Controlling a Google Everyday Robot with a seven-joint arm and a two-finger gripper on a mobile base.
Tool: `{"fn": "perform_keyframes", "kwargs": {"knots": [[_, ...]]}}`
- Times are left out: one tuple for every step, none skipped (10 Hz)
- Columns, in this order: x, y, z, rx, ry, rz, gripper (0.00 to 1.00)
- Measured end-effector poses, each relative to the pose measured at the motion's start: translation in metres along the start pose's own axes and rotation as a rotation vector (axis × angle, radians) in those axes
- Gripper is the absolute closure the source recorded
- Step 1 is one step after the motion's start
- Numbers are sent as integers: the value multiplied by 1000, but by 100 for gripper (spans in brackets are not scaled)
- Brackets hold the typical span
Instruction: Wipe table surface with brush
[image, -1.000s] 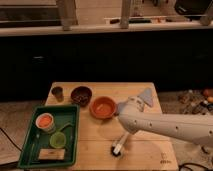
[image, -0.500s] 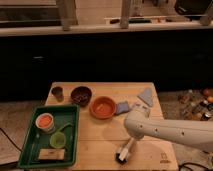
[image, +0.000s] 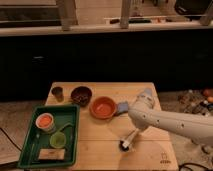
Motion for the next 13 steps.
{"fn": "perform_keyframes", "kwargs": {"knots": [[-7,-7,-1,6,-6,-14,100],[-14,-13,-2,13,-13,-29,100],[-25,-20,-2,28,-41,-49,100],[-29,-19,-2,33,-55,-60,100],[-34,-16,-2,38,-87,-74,100],[-37,-15,-1,39,-108,-80,100],[-39,-14,0,39,-126,-86,100],[-42,-13,1,40,-149,-91,100],[-43,-12,2,40,-161,-92,100],[-43,-10,3,37,-169,-92,100],[-43,-7,4,35,-189,-91,100],[-42,-5,4,33,-190,-88,100],[-42,-6,4,34,-190,-90,100]]}}
